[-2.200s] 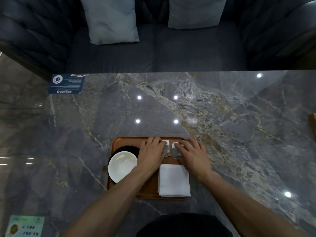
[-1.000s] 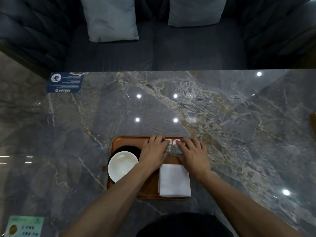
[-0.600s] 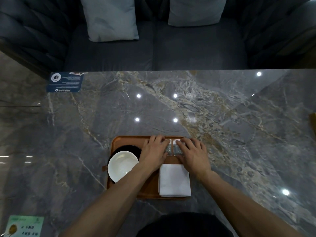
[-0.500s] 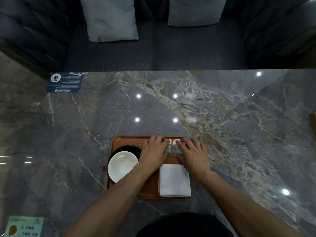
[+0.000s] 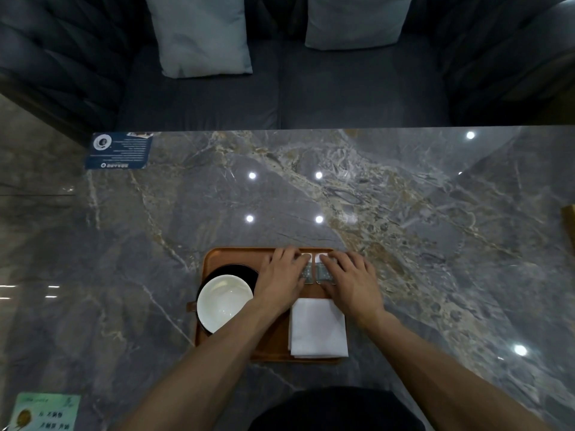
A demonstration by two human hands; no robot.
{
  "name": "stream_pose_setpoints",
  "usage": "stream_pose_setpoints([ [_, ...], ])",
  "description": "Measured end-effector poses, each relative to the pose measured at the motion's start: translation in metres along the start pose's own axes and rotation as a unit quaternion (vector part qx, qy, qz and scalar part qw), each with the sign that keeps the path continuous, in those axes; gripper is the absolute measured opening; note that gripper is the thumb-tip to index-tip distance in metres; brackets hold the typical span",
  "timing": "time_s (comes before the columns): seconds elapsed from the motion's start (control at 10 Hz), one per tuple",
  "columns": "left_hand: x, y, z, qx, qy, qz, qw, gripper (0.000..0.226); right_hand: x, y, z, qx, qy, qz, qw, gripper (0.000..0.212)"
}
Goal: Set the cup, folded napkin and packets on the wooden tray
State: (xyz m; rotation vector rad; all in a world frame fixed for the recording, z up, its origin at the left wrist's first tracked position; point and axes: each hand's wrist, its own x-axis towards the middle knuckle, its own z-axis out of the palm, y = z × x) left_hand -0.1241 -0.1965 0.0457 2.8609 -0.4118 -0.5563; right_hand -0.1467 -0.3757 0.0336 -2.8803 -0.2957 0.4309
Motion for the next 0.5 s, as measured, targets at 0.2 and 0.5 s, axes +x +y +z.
stream_pose_setpoints([
  [0.2, -0.004, 0.000, -0.002, -0.019, 0.010, 0.003, 1.000, 0.046, -0.006, 0.002, -0.007, 0.018, 0.013, 0.003, 1.000, 0.052],
  [0.5, -0.018, -0.011, -0.026, -0.080, 0.029, -0.006, 0.996, 0.042, -0.020, 0.001, -0.026, 0.015, 0.002, 0.036, 0.999, 0.034],
])
